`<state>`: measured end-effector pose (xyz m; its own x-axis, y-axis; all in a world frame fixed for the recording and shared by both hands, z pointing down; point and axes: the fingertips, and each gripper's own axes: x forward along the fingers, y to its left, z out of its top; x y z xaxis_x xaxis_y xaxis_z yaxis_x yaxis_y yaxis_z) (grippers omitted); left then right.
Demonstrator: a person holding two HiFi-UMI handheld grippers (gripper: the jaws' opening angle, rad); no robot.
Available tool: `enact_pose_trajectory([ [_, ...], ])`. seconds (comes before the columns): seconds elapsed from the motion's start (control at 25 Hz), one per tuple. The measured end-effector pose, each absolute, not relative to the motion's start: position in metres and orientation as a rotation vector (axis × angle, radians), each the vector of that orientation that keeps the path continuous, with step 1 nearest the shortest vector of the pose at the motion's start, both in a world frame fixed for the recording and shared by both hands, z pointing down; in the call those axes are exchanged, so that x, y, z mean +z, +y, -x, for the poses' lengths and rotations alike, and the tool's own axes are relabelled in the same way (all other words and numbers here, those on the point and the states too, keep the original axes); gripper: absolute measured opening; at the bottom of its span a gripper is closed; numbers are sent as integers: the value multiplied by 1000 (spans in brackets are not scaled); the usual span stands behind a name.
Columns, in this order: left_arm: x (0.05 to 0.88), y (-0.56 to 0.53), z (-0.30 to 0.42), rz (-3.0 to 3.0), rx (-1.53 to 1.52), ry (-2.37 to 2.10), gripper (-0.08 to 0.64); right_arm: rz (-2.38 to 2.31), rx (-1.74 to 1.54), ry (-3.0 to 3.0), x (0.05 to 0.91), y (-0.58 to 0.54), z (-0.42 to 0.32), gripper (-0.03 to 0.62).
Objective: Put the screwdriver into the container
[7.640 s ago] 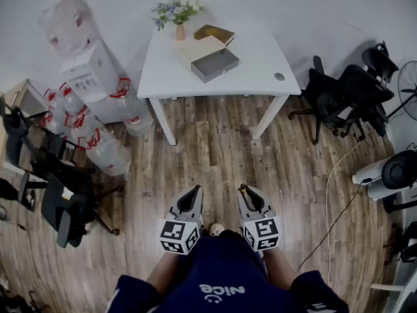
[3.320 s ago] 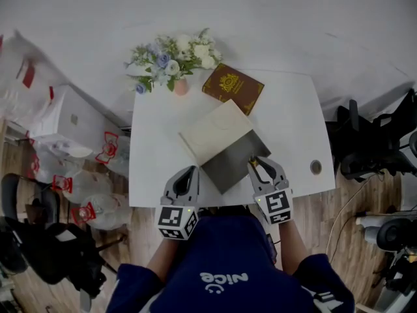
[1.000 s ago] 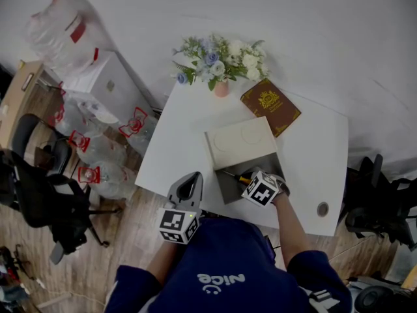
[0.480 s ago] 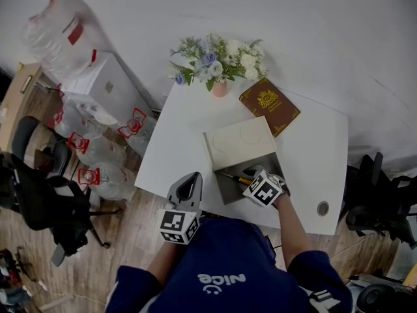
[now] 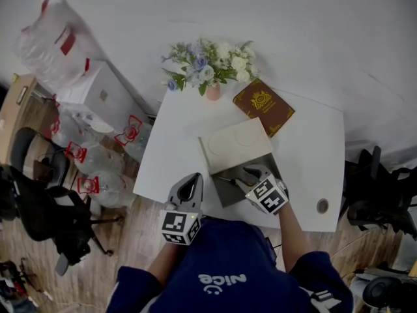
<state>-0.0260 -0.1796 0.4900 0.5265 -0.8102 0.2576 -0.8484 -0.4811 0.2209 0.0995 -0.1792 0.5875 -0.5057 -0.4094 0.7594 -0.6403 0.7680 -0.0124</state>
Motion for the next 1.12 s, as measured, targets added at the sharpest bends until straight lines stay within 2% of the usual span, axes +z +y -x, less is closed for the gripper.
enact_pose_trajectory([
  [0.56, 485, -181, 13, -2511, 156, -1292, 15, -1423, 363, -2292, 516, -178, -130, 178],
  [0.96, 468, -170, 0, -2603, 107, -1187, 15, -1704, 187, -2238, 474, -144, -144, 177],
  [1.12, 464, -165, -5, -2632, 102, -1164, 15, -1769, 213, -2213, 474, -130, -152, 177],
])
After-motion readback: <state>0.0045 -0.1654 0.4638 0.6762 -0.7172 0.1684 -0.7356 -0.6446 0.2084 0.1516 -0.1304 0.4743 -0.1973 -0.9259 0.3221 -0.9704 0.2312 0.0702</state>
